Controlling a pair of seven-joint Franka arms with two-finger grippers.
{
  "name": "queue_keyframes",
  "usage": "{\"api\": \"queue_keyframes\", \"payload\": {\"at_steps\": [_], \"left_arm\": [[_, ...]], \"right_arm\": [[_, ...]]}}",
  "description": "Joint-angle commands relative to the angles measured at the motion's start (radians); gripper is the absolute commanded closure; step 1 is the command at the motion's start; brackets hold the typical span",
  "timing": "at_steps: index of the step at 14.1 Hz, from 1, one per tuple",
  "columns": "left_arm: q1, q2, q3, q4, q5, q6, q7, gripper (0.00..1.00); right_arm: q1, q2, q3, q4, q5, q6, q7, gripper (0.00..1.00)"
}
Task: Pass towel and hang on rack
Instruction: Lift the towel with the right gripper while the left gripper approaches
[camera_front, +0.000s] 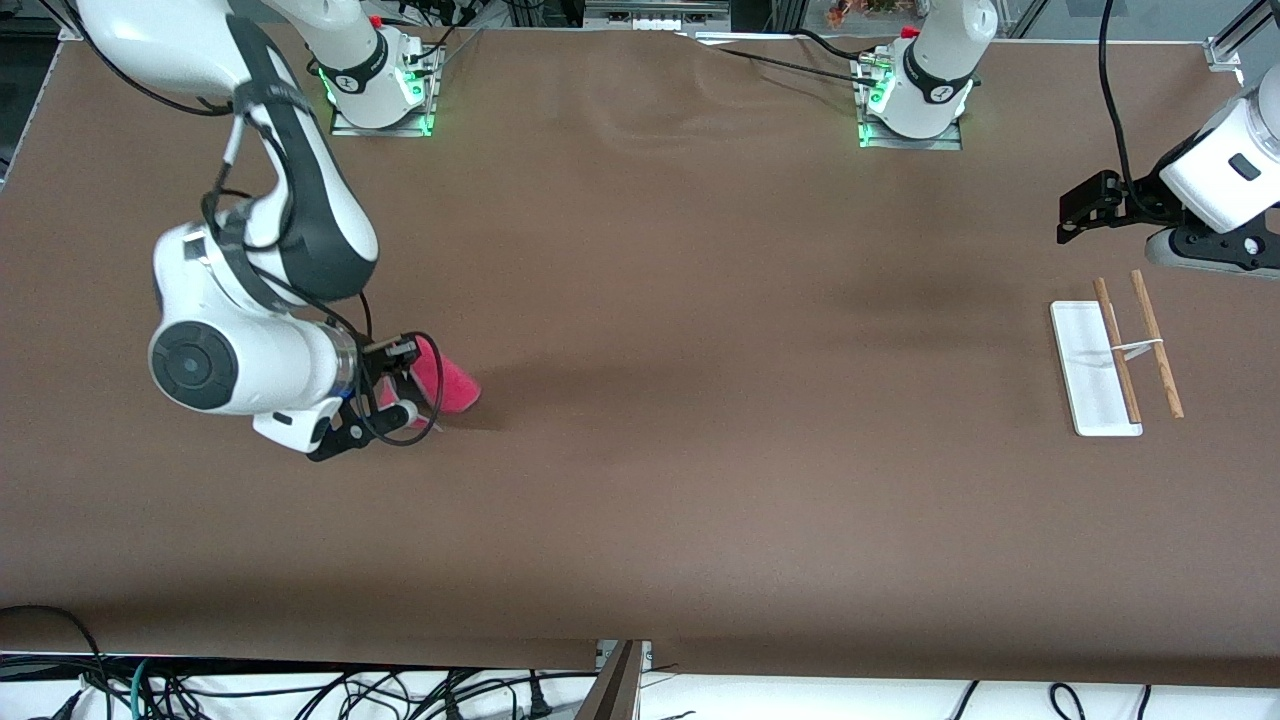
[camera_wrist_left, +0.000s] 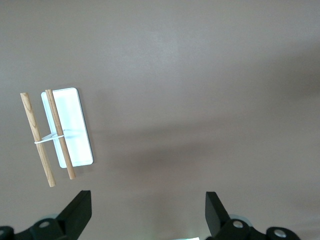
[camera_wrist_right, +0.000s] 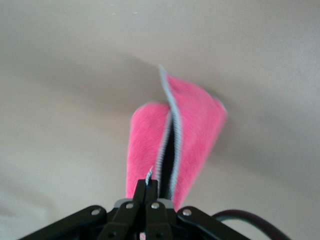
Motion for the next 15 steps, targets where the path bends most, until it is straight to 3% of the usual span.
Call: {"api": "queue_keyframes", "payload": {"at_steps": [1,6,10,15], "left_arm": [[-0.005,0.014,0.002,0.032,0.027,-0.025,0.011,0.0],[-0.003,0.028,0.002,0.021,0.013,-0.027,0.011,0.0],[-0.035,0.075,-0.001,0.022,-0.084,-0.115,0.017,0.0],[-0.078,0.123,-0.001,0.013,-0.332,-0.119,0.066,0.0]], "right_arm": [[0.055,-0.003,0.019,0.137,0.036,-0.148,0.103,1.0],[0.13,-0.107,0.143,0.165,0.071,-0.134,0.371,1.0],[0.225,-0.11,0.147,0.245,0.068,-0.13,0.451,1.0],[0.268,-0.147,0.145,0.26,0.032,-0.131,0.456,1.0]]}}
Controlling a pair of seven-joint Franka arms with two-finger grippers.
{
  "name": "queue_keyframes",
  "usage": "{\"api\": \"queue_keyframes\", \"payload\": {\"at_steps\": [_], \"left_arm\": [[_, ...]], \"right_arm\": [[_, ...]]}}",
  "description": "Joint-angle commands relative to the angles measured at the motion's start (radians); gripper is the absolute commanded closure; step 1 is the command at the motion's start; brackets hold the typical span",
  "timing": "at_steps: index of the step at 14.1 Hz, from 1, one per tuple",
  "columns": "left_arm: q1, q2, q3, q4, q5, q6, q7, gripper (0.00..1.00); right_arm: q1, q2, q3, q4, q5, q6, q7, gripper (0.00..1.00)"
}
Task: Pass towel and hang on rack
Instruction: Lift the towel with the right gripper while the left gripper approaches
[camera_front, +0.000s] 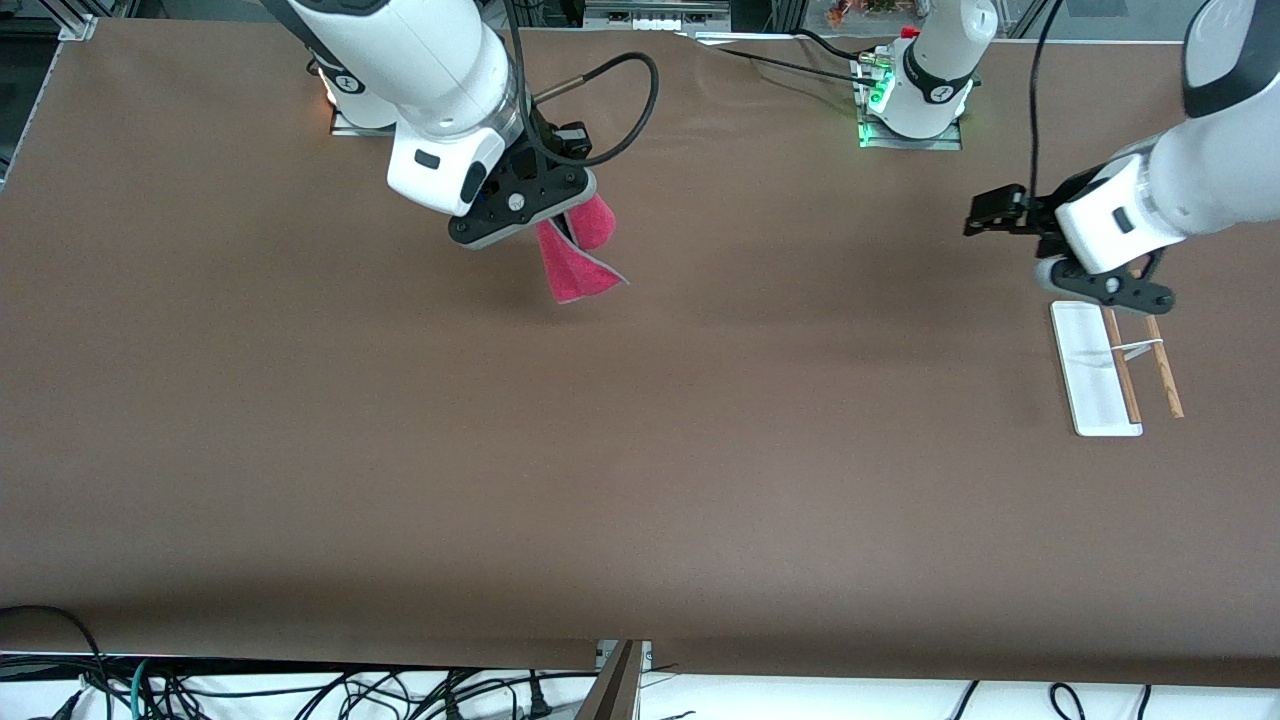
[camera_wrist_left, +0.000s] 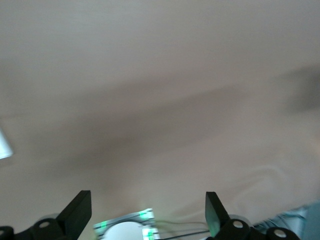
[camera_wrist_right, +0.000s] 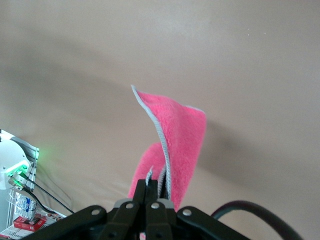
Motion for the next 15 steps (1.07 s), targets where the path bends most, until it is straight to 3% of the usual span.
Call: {"api": "queue_keyframes", "payload": {"at_steps": [1,4,7,11,15], "left_arm": [[-0.017,0.02,0.007,0.005,-0.116,-0.022,0.111,0.0],[-0.017,0.072,0.007,-0.007,-0.255,0.001,0.275,0.0],[-0.018,0.1,0.007,-0.009,-0.366,0.096,0.557,0.0],[-0.055,0.141,-0.024,-0.01,-0.488,0.212,0.839,0.0],[-0.054,0.118,-0.105,-0.038,-0.509,0.252,0.884,0.0]], "right_arm": [[0.022,-0.018,-0.002,0.013,-0.038,-0.007,0.012,1.0],[0.036,-0.023,0.001,0.013,-0.034,0.019,0.012,1.0],[0.088,-0.023,0.001,0.028,-0.021,0.06,0.056,1.0],[0.148,-0.02,0.0,0.034,0.063,0.181,0.194,1.0],[0.2,-0.011,0.0,0.034,0.112,0.33,0.317,1.0]]}}
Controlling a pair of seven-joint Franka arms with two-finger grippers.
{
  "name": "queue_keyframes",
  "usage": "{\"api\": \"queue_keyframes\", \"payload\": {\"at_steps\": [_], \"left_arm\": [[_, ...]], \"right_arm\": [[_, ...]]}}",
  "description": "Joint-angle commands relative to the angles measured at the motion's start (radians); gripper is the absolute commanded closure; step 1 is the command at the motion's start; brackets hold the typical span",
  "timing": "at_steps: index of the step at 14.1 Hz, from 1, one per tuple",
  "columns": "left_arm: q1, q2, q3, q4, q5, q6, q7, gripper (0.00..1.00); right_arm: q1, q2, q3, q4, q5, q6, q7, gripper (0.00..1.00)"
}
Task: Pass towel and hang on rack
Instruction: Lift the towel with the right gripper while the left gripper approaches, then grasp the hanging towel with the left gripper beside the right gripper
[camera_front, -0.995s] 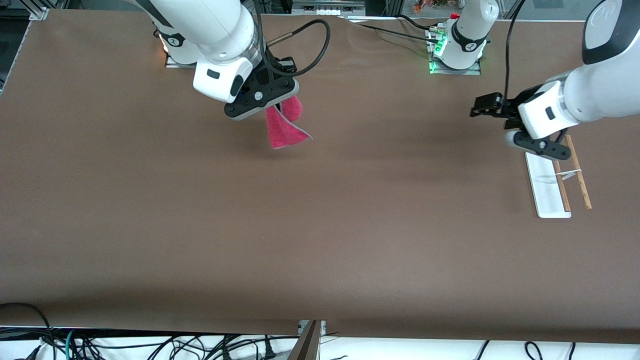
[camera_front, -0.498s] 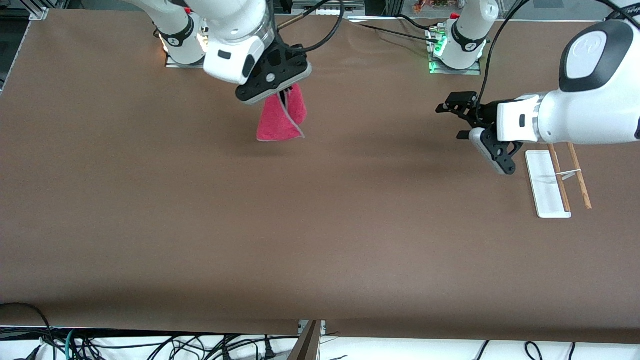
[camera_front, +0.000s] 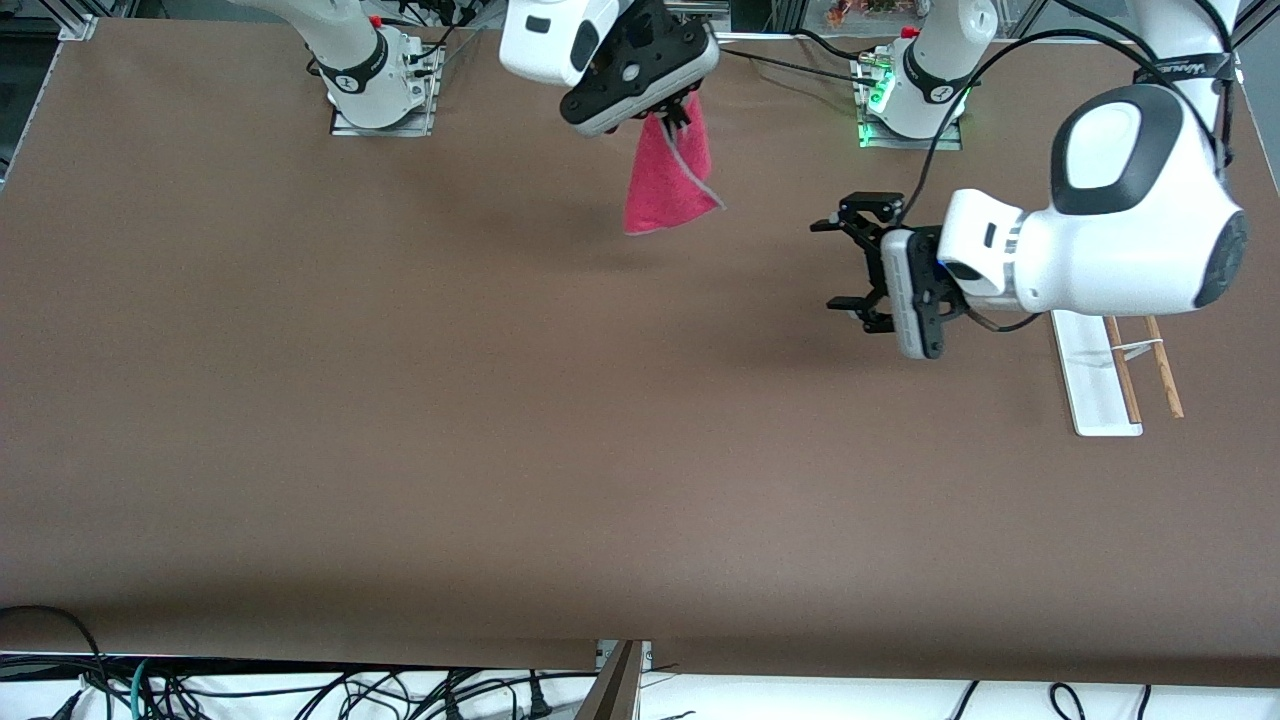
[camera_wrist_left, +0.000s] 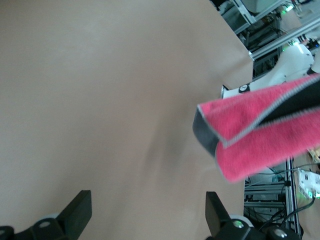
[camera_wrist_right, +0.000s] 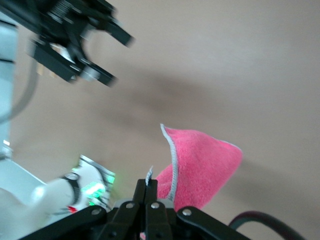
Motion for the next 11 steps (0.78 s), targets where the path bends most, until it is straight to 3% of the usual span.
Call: {"api": "queue_keyframes", "payload": {"at_steps": [1,3,5,11], "left_arm": [[0.003,-0.053,-0.061,-0.052,-0.026,0.062,0.05,0.0],[0.005,-0.136,-0.101,-0.132,-0.027,0.114,0.052,0.0],[0.003,-0.188,-0.114,-0.154,-0.029,0.119,0.053,0.0],[0.005,-0.198,-0.16,-0.184,-0.029,0.195,0.163,0.0]], "right_arm": [[0.025,0.008,-0.003,0.015,0.023,0.058,0.082,1.0],[0.026,0.008,-0.002,0.015,0.023,0.06,0.086,1.0],[0.026,0.01,-0.002,0.015,0.023,0.061,0.084,1.0],[0.025,0.01,-0.003,0.015,0.023,0.06,0.084,1.0]]}}
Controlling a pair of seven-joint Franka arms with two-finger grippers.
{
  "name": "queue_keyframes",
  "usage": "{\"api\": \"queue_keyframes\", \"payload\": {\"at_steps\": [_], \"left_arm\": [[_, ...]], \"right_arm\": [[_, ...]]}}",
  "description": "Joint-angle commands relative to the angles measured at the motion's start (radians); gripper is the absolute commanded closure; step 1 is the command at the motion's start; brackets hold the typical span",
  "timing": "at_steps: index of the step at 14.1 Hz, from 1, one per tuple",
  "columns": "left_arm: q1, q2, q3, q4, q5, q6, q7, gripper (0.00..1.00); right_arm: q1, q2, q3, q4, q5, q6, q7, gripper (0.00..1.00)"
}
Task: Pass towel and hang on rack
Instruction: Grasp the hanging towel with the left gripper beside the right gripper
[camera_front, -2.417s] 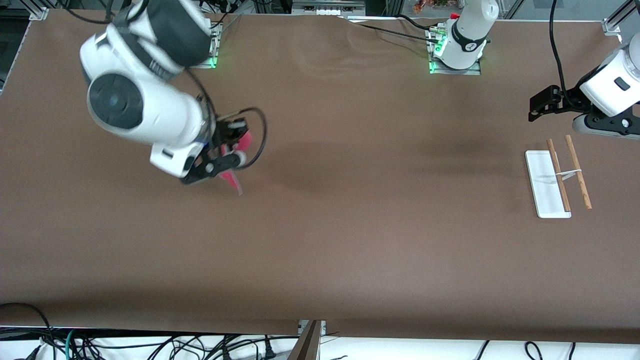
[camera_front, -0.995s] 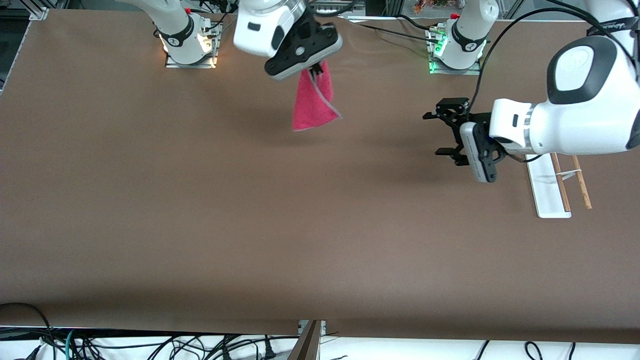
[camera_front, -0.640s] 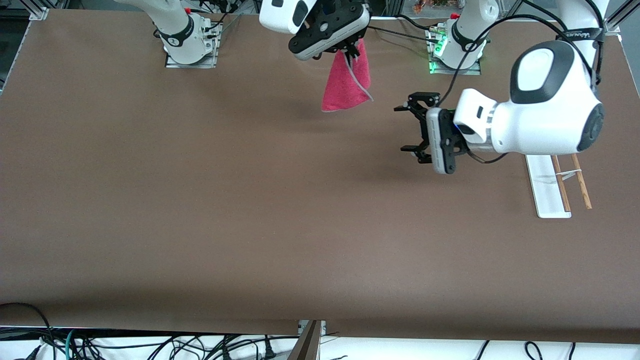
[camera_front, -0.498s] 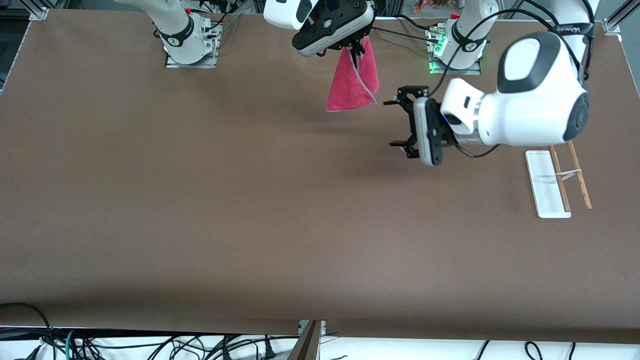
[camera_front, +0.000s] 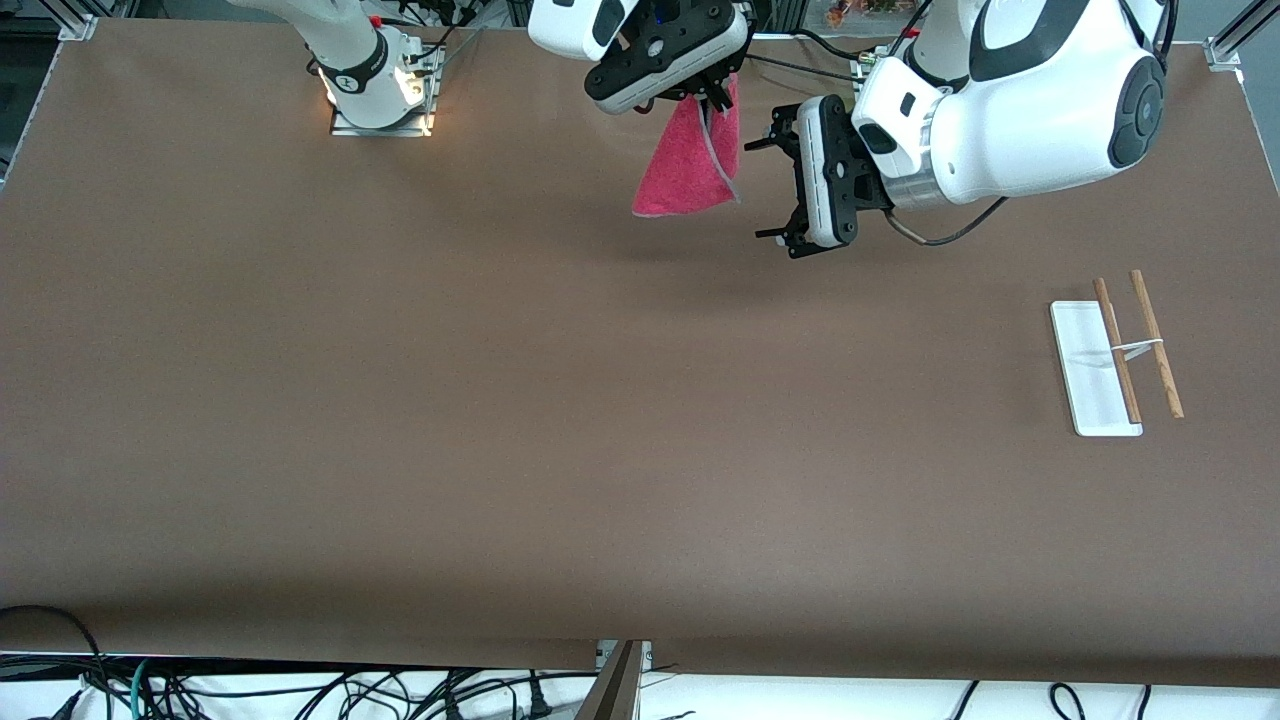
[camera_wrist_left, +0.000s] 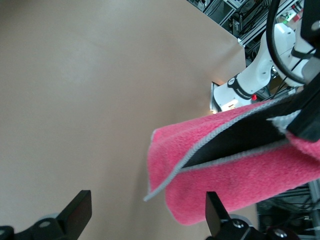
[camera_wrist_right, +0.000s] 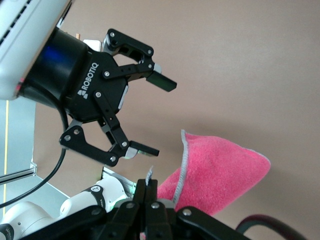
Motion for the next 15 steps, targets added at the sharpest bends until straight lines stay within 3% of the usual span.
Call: {"api": "queue_keyframes", "payload": {"at_steps": [1,7,8,10,11,15], "left_arm": [[0.014,-0.03,-0.028,-0.071,-0.028,0.077,0.094,0.0],[0.014,-0.088,-0.04,-0.15,-0.175,0.139,0.138,0.04],[0.014,-0.105,-0.04,-0.16,-0.174,0.136,0.141,0.08],[0.017,-0.107,-0.04,-0.181,-0.175,0.136,0.202,0.36],[0.022,-0.107,-0.04,-0.19,-0.177,0.136,0.209,0.42],[0.019,-0.107,-0.042,-0.198,-0.184,0.144,0.21,0.44]], "right_arm": [[0.003,0.005,-0.002,0.015,0.019,0.004,0.013,1.0],[0.001,0.005,-0.002,0.015,0.019,0.004,0.013,1.0],[0.001,0.005,-0.003,0.015,0.019,0.004,0.013,1.0],[0.001,0.005,-0.004,0.015,0.019,0.004,0.013,1.0],[0.001,0.005,-0.005,0.015,0.019,0.003,0.013,1.0],[0.001,0.005,-0.008,0.015,0.019,0.004,0.012,1.0]]}}
